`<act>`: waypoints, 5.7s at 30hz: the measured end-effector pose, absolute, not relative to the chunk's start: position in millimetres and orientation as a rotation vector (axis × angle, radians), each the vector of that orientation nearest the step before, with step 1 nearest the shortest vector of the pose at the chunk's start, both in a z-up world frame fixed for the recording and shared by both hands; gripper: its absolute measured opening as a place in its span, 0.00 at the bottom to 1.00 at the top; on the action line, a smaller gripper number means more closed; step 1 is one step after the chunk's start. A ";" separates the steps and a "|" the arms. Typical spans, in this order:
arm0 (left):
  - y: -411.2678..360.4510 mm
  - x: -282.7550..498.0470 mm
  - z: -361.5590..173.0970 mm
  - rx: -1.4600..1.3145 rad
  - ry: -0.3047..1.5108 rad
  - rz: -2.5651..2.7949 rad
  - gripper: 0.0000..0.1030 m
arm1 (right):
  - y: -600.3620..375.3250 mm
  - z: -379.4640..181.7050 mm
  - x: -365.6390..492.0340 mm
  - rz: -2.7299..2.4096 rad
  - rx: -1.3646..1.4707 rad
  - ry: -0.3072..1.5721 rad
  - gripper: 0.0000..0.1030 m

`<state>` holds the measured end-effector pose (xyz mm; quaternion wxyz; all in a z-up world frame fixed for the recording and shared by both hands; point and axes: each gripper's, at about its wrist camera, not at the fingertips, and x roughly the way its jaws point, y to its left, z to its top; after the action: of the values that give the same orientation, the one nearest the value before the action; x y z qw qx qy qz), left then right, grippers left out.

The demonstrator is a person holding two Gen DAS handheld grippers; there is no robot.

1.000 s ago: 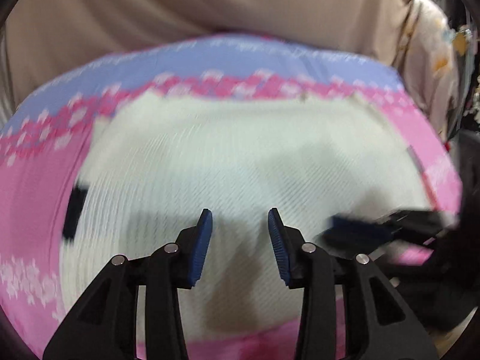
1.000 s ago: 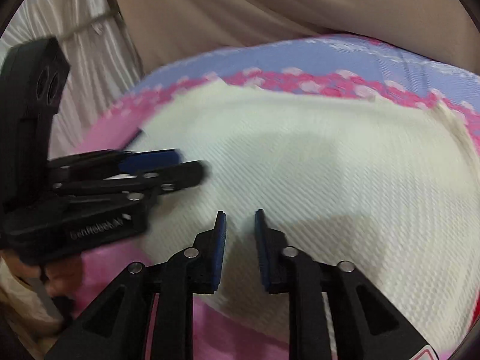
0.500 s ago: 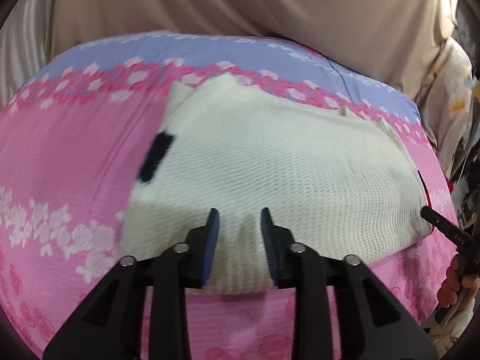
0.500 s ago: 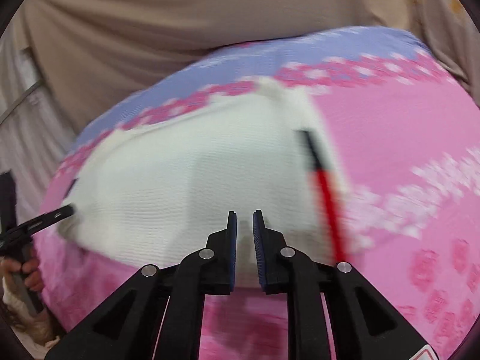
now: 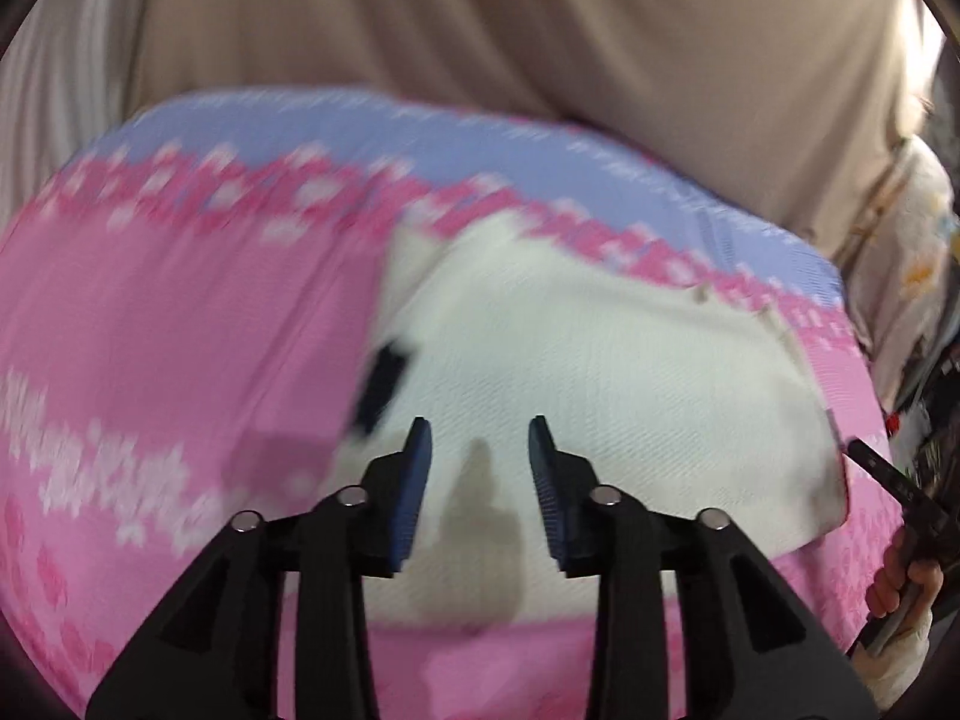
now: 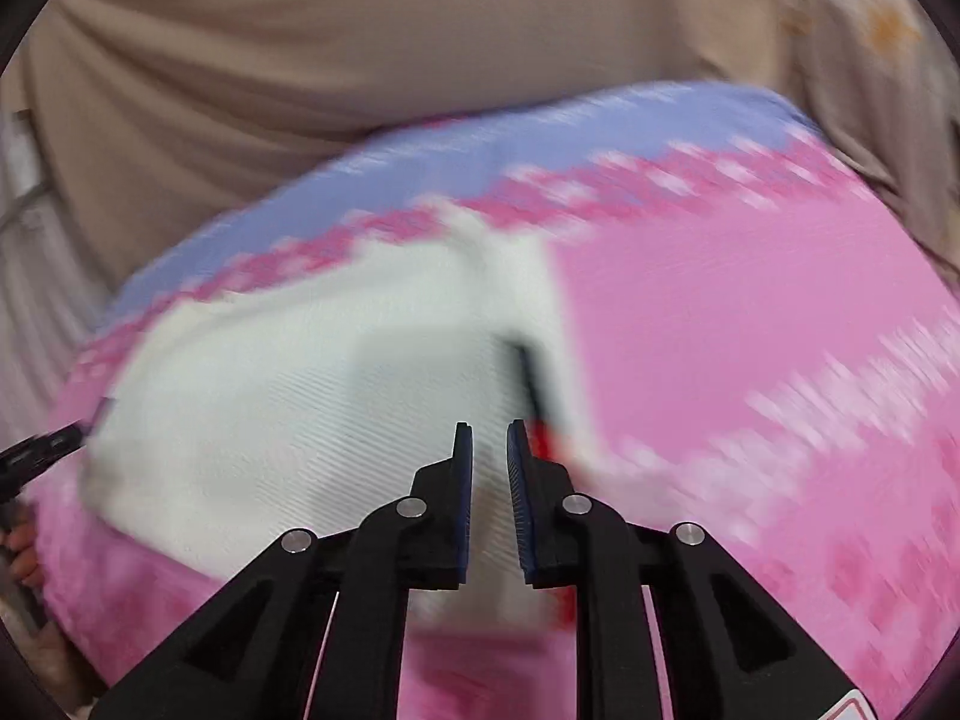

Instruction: Fold small clothes

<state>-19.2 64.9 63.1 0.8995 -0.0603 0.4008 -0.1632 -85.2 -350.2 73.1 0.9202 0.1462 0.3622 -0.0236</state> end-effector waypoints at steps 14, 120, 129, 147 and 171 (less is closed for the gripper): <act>68.3 36.5 9.1 -0.085 0.890 -0.257 0.24 | -361.7 40.5 -42.2 -0.024 0.303 0.835 0.00; 54.6 135.6 51.8 -0.240 0.786 -0.312 0.05 | -412.3 92.8 13.4 -0.131 0.380 0.573 0.08; 42.6 157.0 11.6 -0.081 0.863 -0.203 0.05 | -408.0 49.3 55.4 -0.346 0.167 0.821 0.07; 3.1 5.1 23.2 0.054 0.856 -0.337 0.55 | -230.1 27.1 -29.3 0.026 0.030 0.857 0.19; 21.8 -23.5 14.7 0.008 0.866 -0.231 0.74 | -210.7 25.4 12.7 0.026 0.072 0.850 0.24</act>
<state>-23.5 21.8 14.7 0.9013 0.0036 0.4185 -0.1118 12.7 -210.7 25.4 0.9102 0.0350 0.4124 0.0125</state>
